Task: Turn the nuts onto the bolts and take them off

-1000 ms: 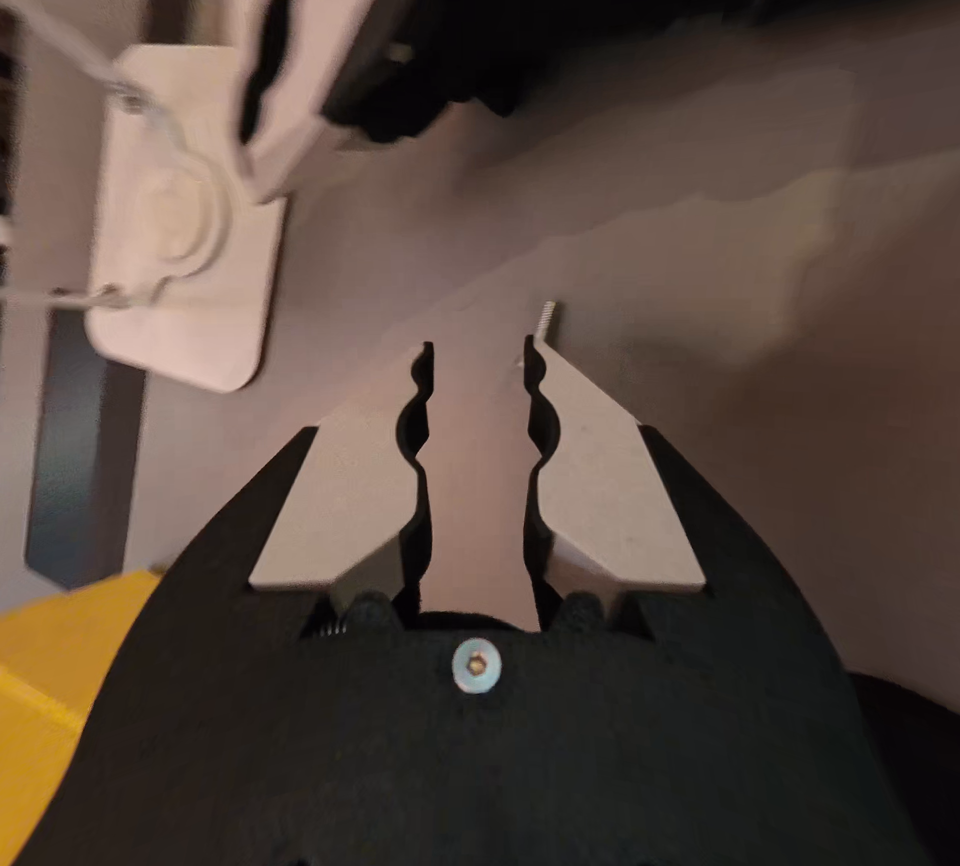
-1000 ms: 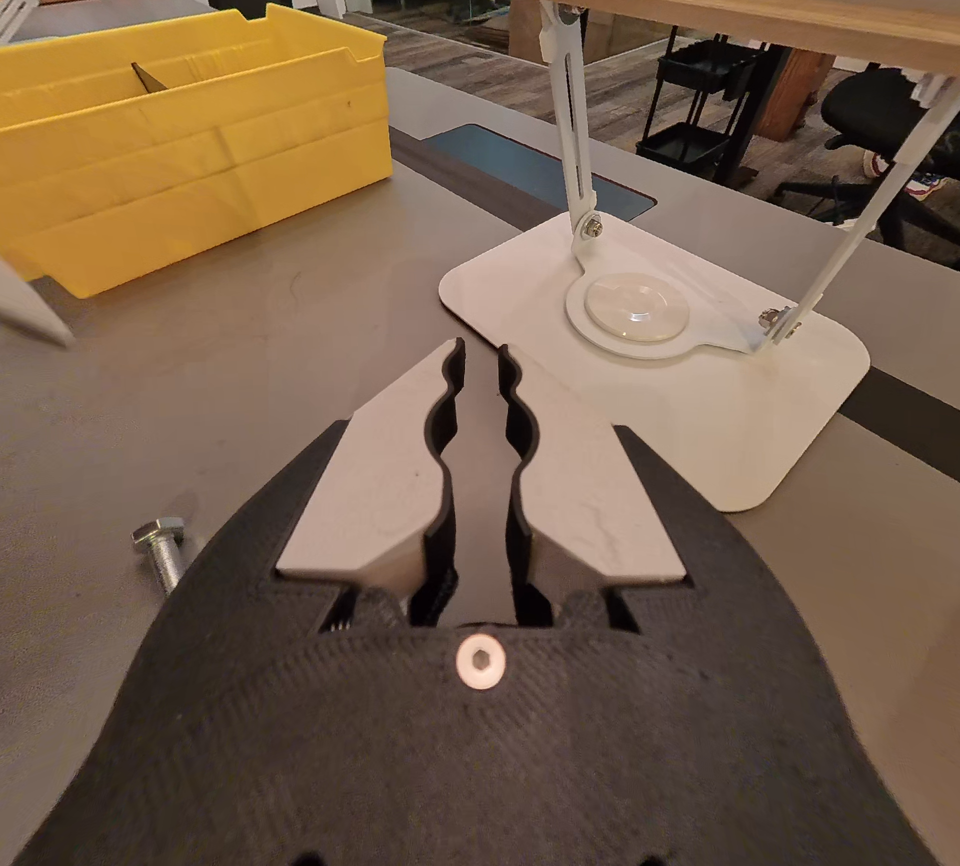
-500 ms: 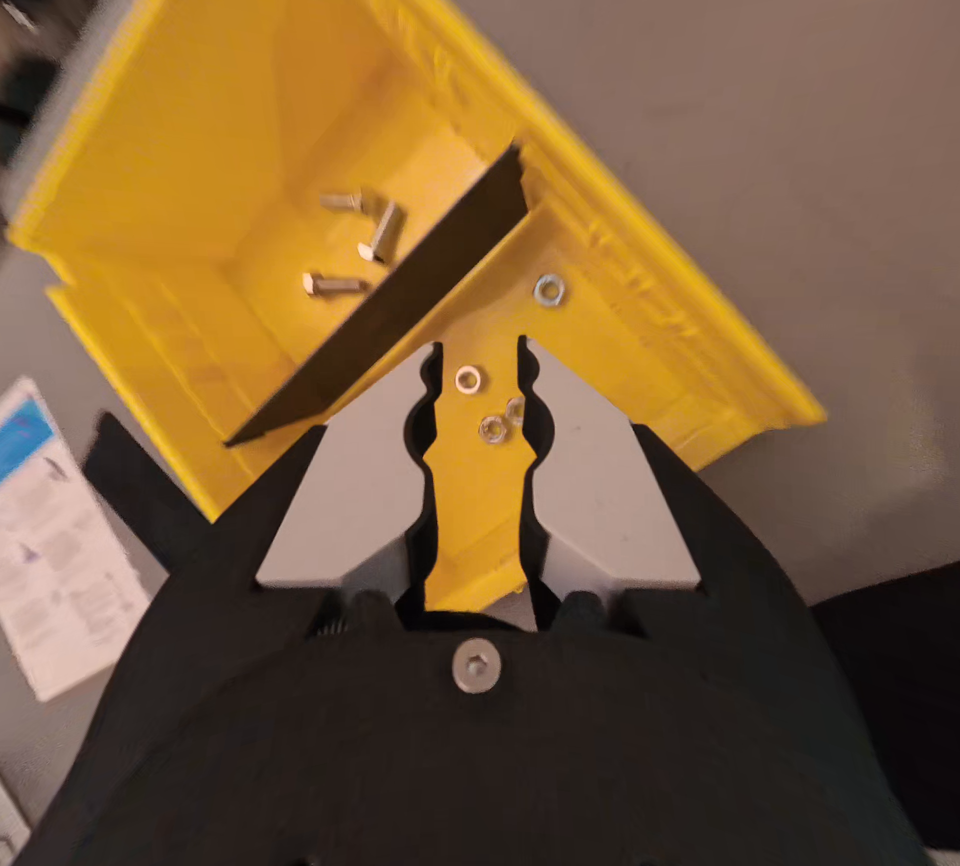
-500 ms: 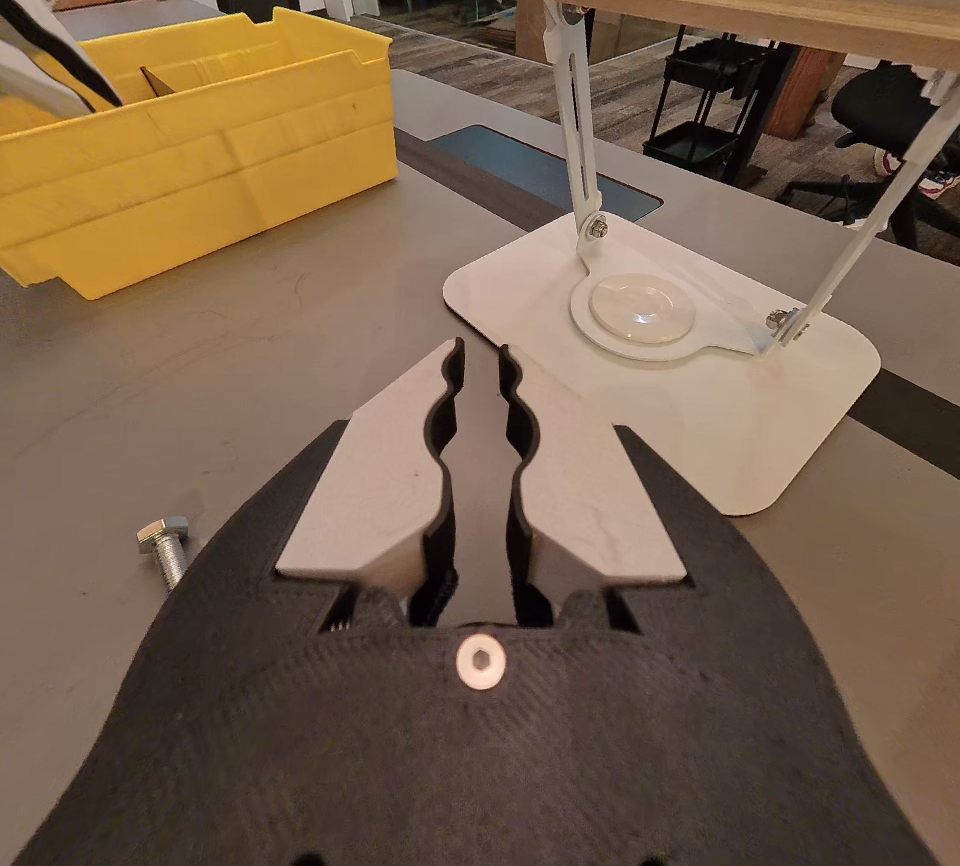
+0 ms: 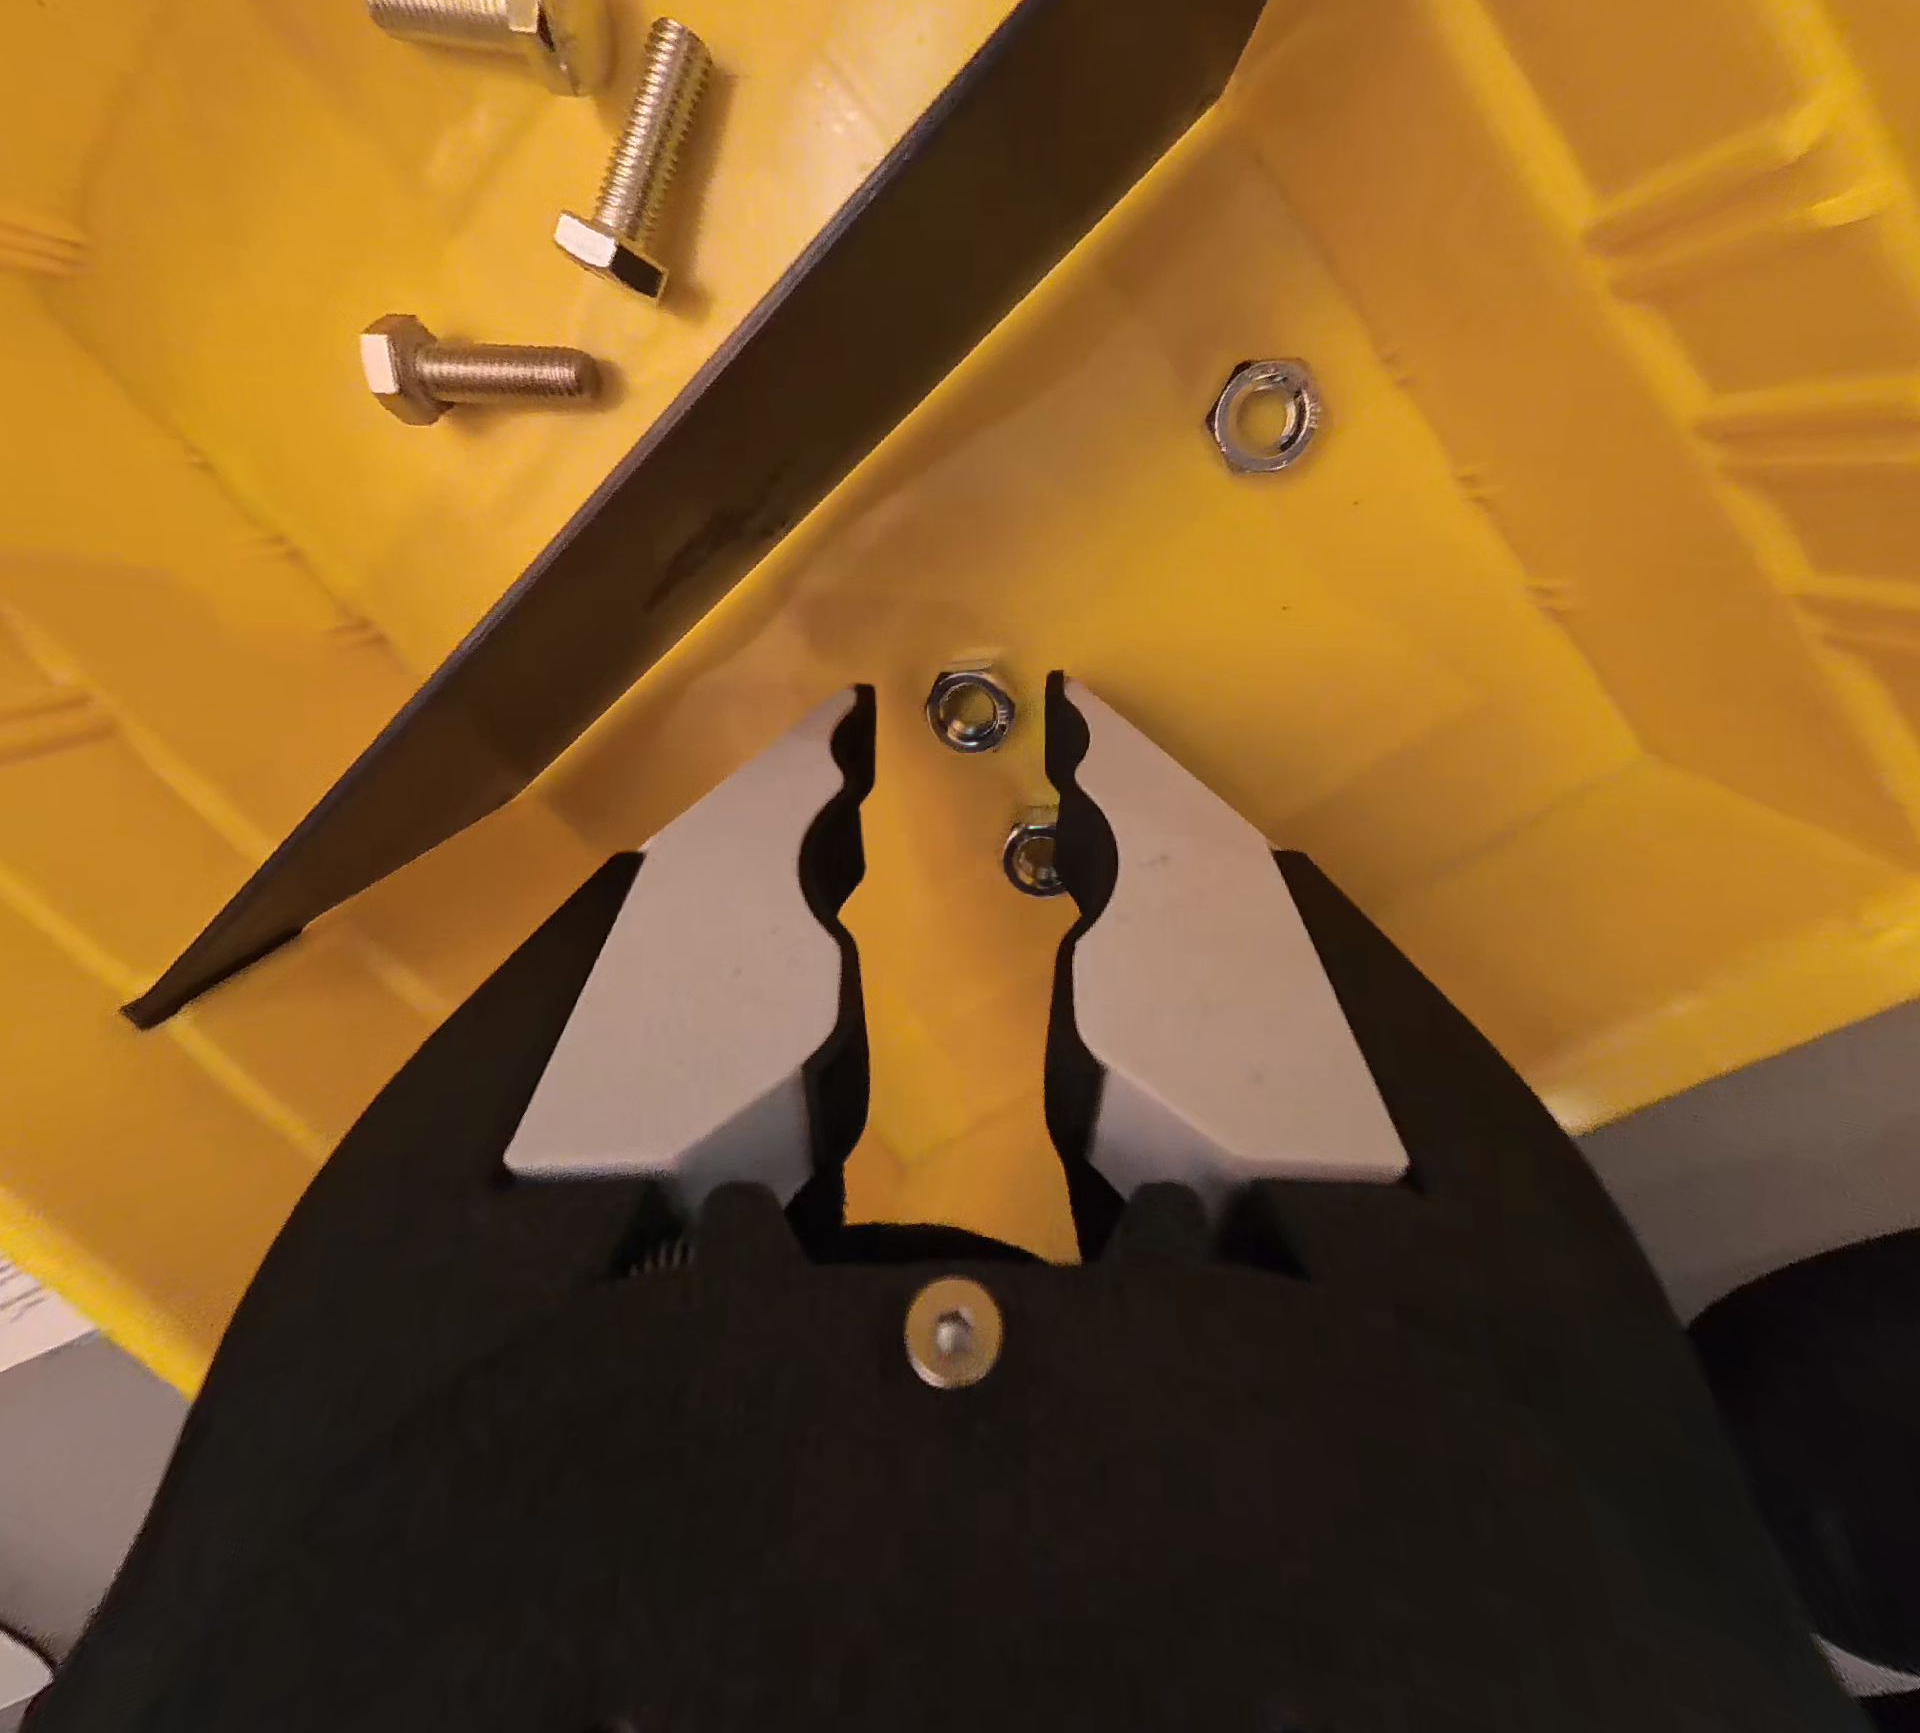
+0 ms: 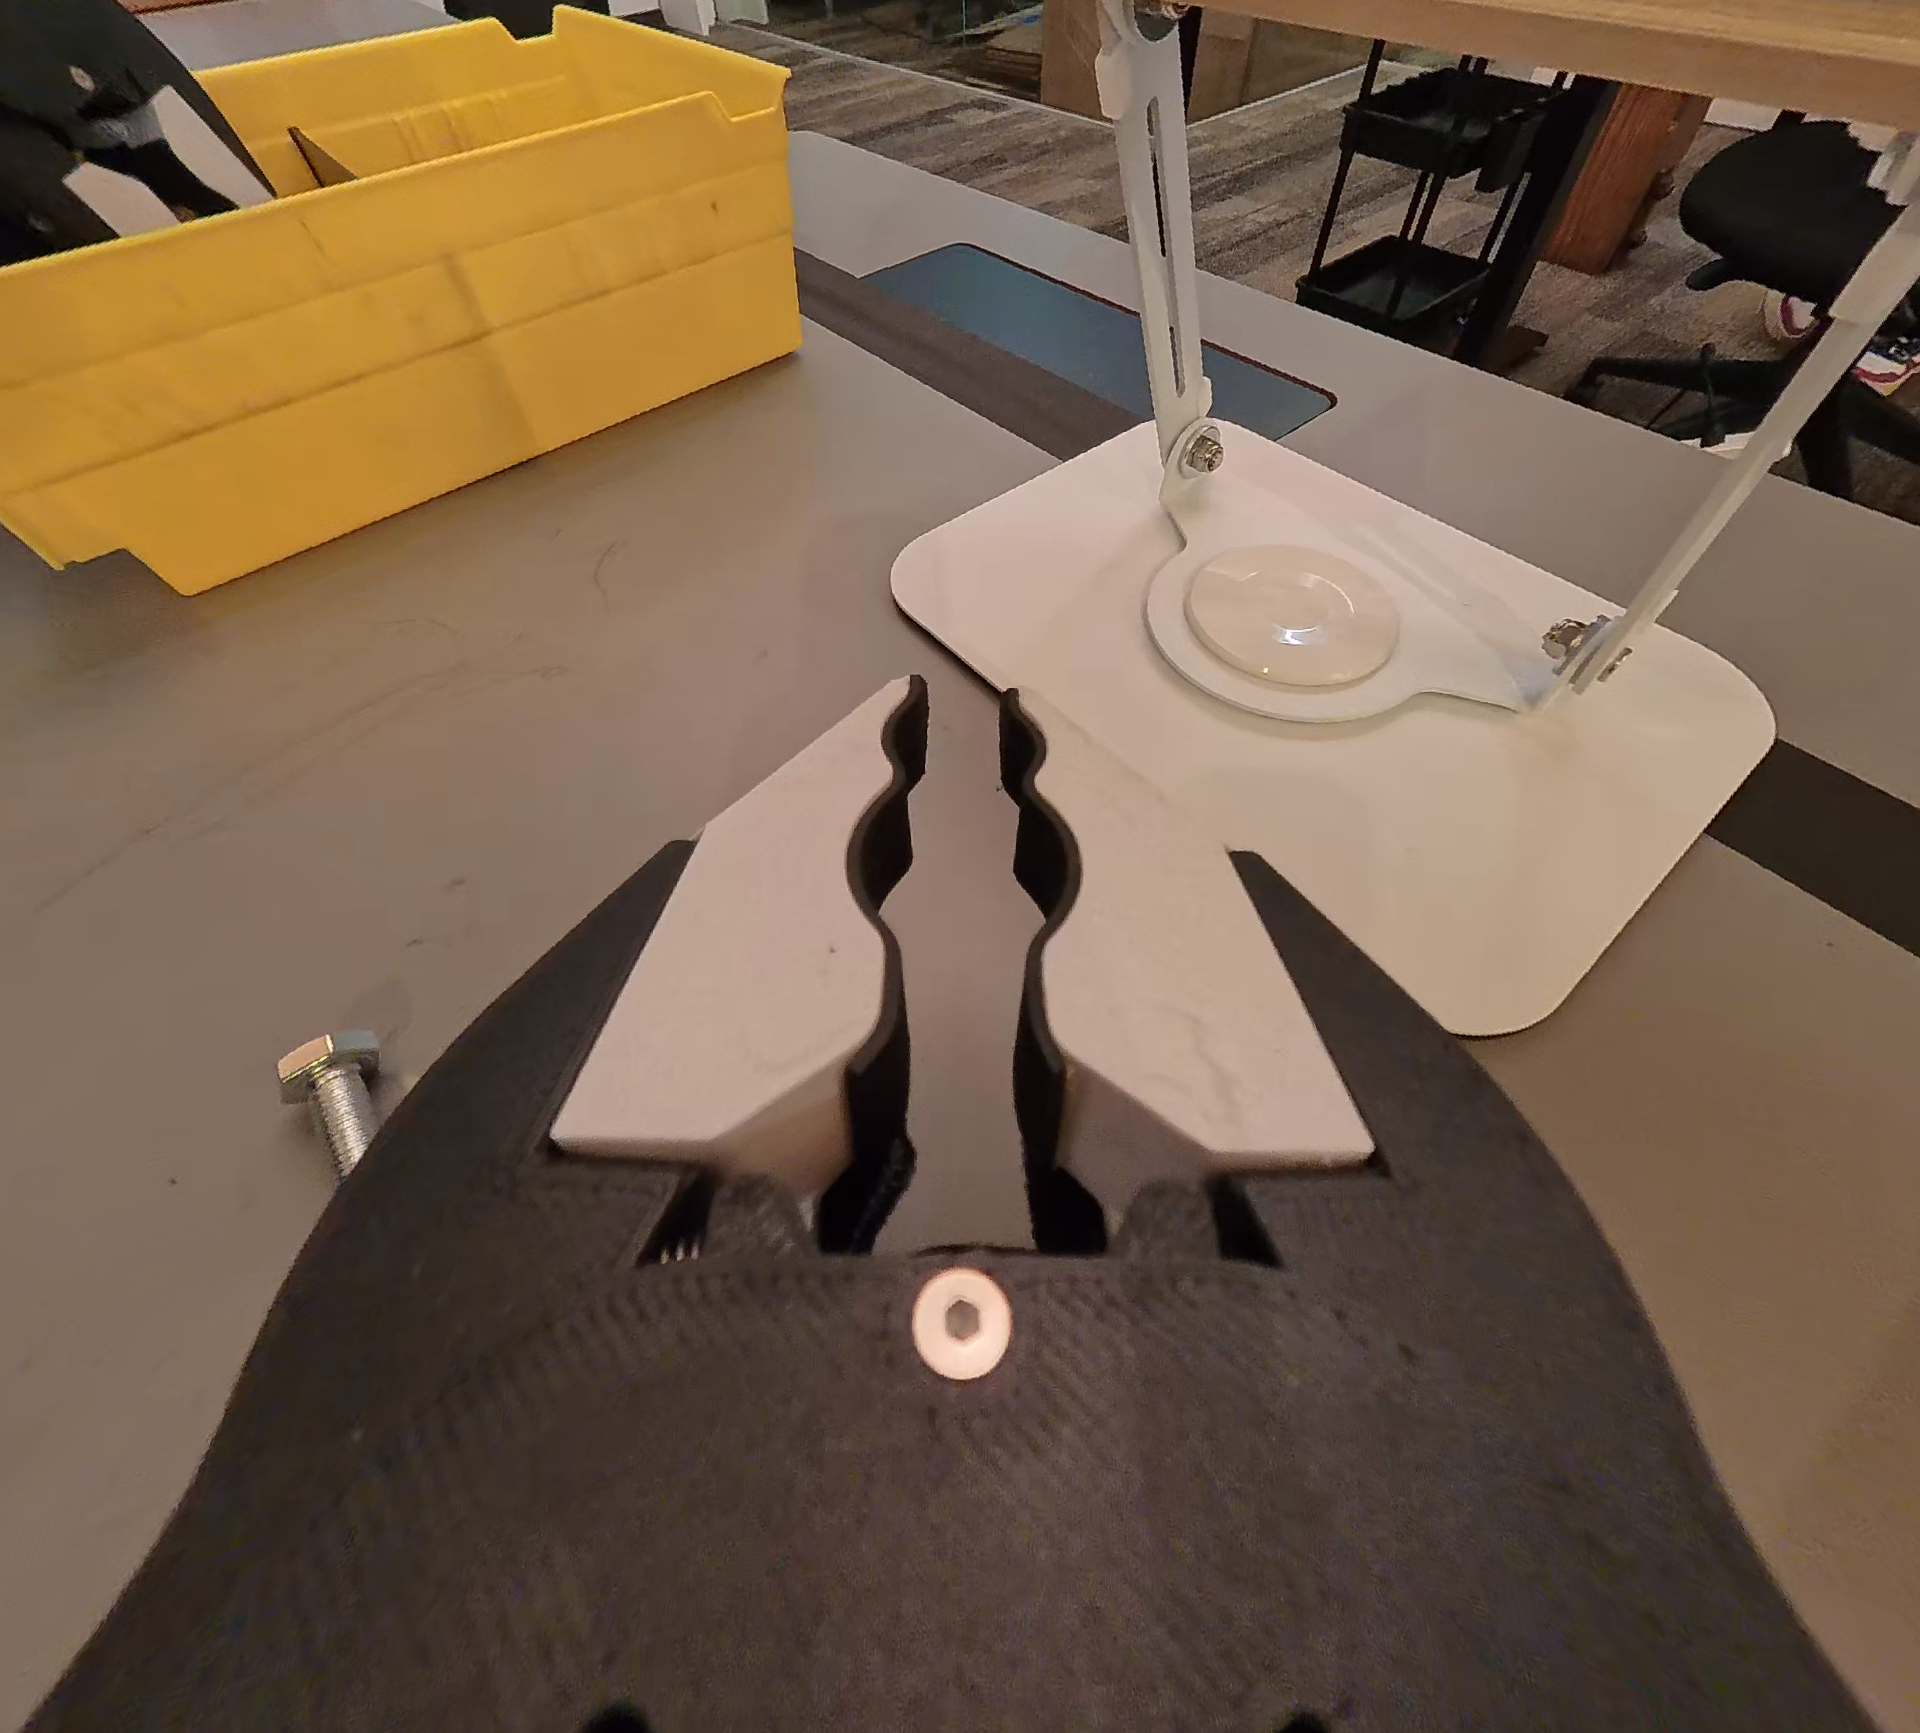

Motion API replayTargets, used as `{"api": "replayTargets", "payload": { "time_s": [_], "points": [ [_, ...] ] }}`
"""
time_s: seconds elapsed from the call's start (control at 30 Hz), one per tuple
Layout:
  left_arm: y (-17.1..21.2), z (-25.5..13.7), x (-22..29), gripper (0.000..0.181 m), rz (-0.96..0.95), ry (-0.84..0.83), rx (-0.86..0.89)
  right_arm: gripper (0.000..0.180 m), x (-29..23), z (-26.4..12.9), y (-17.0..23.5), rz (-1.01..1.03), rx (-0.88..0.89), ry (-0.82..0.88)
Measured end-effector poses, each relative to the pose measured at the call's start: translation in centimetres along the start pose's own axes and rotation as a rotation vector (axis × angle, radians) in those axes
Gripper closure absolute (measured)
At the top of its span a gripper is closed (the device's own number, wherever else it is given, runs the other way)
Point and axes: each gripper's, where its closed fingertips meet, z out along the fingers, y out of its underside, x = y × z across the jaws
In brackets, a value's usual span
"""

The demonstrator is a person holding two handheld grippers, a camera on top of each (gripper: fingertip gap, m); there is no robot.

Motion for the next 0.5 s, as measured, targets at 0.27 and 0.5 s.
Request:
{"api": "replayTargets", "payload": {
  "time_s": [0.27, 0.5],
  "points": [
    [0.20, 0.48, 0.19, 0.163, -0.053, 0.032, 0.014, 0.168, -0.01, -0.06, -0.03, 0.003, 0.004, -0.001],
    [0.12, 0.57, -0.39, 0.164, -0.038, 0.003, 0.017, 0.168, -0.05, -0.03, -0.02, 0.002, 0.002, -0.003]
  ]
}}
